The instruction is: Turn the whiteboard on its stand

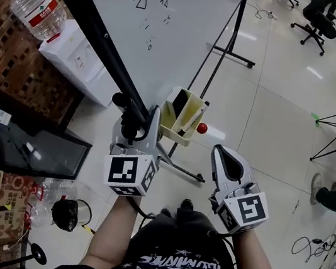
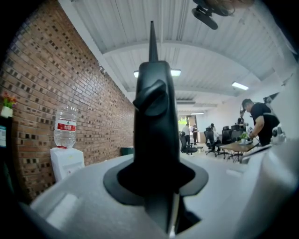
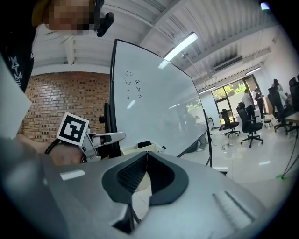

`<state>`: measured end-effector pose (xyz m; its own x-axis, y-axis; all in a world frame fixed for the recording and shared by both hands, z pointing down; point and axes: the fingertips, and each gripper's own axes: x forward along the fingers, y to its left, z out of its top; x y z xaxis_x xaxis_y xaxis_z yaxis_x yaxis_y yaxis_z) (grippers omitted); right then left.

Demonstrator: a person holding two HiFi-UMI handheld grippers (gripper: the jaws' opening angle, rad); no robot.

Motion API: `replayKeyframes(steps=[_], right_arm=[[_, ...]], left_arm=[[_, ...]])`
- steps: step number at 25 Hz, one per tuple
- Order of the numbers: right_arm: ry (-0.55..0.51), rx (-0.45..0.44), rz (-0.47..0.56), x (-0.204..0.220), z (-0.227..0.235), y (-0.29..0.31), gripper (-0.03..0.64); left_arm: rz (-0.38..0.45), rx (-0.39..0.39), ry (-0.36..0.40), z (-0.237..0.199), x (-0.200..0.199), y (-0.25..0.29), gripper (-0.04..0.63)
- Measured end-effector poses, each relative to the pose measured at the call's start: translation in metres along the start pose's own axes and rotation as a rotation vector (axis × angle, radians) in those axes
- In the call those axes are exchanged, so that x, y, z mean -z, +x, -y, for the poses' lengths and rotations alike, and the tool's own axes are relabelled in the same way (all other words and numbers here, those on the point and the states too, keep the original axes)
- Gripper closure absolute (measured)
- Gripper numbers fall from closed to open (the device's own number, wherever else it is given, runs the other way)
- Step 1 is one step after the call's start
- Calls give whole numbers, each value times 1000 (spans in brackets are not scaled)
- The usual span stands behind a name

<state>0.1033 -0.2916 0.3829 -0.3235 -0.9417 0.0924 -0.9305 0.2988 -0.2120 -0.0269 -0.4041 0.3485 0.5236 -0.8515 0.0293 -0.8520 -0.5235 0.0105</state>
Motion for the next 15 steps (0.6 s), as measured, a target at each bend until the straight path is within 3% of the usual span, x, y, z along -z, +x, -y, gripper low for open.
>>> replayKeyframes(steps=[15], right_arm=[[6,115,-4,32,-49,-89,607]], left_arm=[[44,-14,-11,31,1,-90,448]])
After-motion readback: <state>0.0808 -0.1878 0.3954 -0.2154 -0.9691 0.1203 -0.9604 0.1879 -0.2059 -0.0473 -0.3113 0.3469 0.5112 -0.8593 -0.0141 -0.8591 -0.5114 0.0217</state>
